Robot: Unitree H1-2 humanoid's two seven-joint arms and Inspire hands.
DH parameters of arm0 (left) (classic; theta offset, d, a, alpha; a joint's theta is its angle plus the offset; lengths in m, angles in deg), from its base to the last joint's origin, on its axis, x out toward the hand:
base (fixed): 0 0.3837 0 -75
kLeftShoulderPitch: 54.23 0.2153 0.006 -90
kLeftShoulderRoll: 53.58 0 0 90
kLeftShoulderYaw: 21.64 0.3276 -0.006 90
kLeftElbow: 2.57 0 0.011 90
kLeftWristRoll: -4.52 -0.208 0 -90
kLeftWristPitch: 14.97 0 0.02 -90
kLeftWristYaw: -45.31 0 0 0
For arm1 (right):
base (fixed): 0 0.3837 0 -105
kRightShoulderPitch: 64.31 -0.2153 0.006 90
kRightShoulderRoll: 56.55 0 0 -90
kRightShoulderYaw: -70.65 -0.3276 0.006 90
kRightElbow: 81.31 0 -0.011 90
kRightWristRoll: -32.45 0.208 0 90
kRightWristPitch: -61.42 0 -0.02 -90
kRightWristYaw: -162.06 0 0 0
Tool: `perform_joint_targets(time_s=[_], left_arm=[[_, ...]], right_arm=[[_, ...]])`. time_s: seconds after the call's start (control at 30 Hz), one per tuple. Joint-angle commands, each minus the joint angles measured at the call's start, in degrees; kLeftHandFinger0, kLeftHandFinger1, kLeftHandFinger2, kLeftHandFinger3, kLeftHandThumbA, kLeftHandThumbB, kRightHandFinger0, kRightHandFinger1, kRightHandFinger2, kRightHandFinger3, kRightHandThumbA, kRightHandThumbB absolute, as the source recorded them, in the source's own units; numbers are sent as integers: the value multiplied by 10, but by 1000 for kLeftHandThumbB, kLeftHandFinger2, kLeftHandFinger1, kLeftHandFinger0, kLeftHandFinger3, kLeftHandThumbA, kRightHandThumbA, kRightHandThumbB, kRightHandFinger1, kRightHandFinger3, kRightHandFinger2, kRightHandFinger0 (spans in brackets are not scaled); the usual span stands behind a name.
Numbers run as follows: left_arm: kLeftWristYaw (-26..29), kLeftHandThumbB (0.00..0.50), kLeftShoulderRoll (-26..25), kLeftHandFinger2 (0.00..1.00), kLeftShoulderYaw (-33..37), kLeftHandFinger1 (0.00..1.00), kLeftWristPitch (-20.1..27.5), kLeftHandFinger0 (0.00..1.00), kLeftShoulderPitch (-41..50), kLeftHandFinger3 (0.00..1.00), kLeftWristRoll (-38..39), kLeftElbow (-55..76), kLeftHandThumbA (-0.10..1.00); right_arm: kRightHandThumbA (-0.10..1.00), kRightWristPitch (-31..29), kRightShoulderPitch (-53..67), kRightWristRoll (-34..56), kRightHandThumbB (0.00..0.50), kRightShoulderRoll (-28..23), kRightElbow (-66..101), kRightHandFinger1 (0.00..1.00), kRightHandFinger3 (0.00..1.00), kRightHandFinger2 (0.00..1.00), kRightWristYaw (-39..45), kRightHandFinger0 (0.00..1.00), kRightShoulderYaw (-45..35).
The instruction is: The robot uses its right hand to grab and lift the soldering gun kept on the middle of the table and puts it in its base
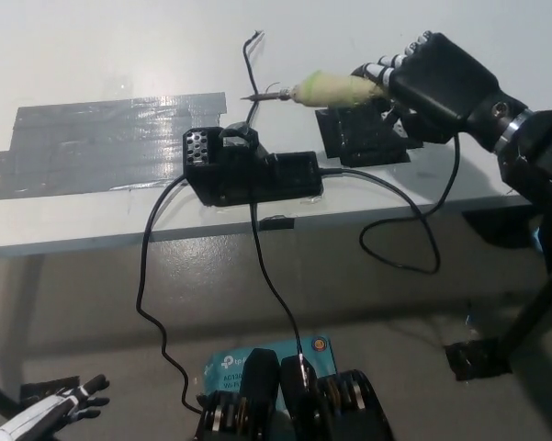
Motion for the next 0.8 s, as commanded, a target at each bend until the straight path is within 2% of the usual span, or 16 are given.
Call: perform_joint_targets(time_s=[0.0, 0.07, 0.1, 0.13, 0.17, 0.23, 0.27, 0.3, 0.33, 0.4, 0.43, 0.47, 0.5, 0.57, 0.67, 0.77], left_arm=[[-8, 279, -19, 1000, -2, 1000, 10, 1000, -6, 1000, -5, 13, 1000], [-6, 281, -18, 1000, -3, 1000, 3, 1000, -8, 1000, -5, 16, 998], [-5, 269, -18, 1000, -3, 1000, 4, 1000, -8, 1000, -5, 14, 997], [-5, 266, -17, 1000, -4, 1000, 6, 1000, -9, 1000, -4, 12, 998], [-6, 251, -17, 1000, -4, 1000, 4, 1000, -11, 1000, -3, 10, 1000], [-4, 250, -18, 1000, -2, 1000, 1, 1000, -11, 1000, -9, 14, 1000], [-4, 250, -19, 1000, -1, 1000, 1, 1000, -12, 1000, -9, 15, 1000], [-4, 244, -19, 1000, -1, 1000, -3, 1000, -11, 1000, -9, 18, 1000], [-3, 257, -19, 1000, -1, 1000, -7, 1000, -12, 1000, -10, 19, 1000], [-2, 263, -18, 1000, -1, 1000, -7, 1000, -12, 1000, -11, 18, 1000], [-4, 258, -19, 1000, 1, 1000, -2, 1000, -13, 1000, -13, 18, 1000], [-5, 257, -20, 1000, 1, 1000, -1, 1000, -14, 1000, -13, 17, 1000], [-5, 258, -19, 1000, 1, 1000, 0, 1000, -16, 1000, -13, 17, 1000], [-4, 255, -19, 1000, 2, 1000, -1, 1000, -17, 1000, -14, 17, 1000], [-5, 266, -19, 1000, 1, 1000, -6, 1000, -19, 1000, -14, 18, 1000], [-9, 258, -21, 1000, 5, 1000, -1, 1000, -20, 1000, -16, 20, 1000]], right_arm=[[-100, -13, -40, 0, 73, -7, 16, 0, 128, 62, -3, 0, 0], [-100, -19, -40, -1, 76, -9, 10, 0, 69, 0, -11, 0, 1], [-100, -20, -39, -2, 76, -11, 11, 0, 243, 350, -11, 0, 3], [-100, -23, -37, -5, 75, -14, 11, 0, 232, 483, -11, 0, 5], [-100, -25, -36, -10, 89, -16, 11, 0, 265, 341, -17, 0, 8], [-100, -28, -36, -25, 145, -22, 0, 0, 247, 170, -34, 0, 25], [-100, -28, -36, -24, 148, -22, -1, 0, 251, 138, -35, 0, 27], [-100, -28, -35, -15, 135, -22, -5, 0, 168, 52, -31, 0, 29], [-100, -28, -31, -8, 125, -24, -7, 0, 171, 214, -36, 0, 35], [-100, -28, -28, -11, 142, -24, -7, 0, 183, 258, -37, 0, 37], [-100, -28, -25, -13, 114, -25, -10, 0, 179, 373, -34, 0, 40], [-100, -28, -24, -11, 107, -25, -9, 0, 174, 384, -27, 0, 40], [-100, -28, -23, -13, 134, -27, -5, 0, 197, 402, -33, 0, 42], [-100, -28, -23, -17, 118, -26, -14, 0, 170, 303, -44, 0, 50], [-100, -28, -20, -12, 148, -25, -12, 0, 163, 351, -50, 0, 57], [-100, -28, -15, -4, 176, -29, -1, 0, 253, 389, -35, 0, 56]])
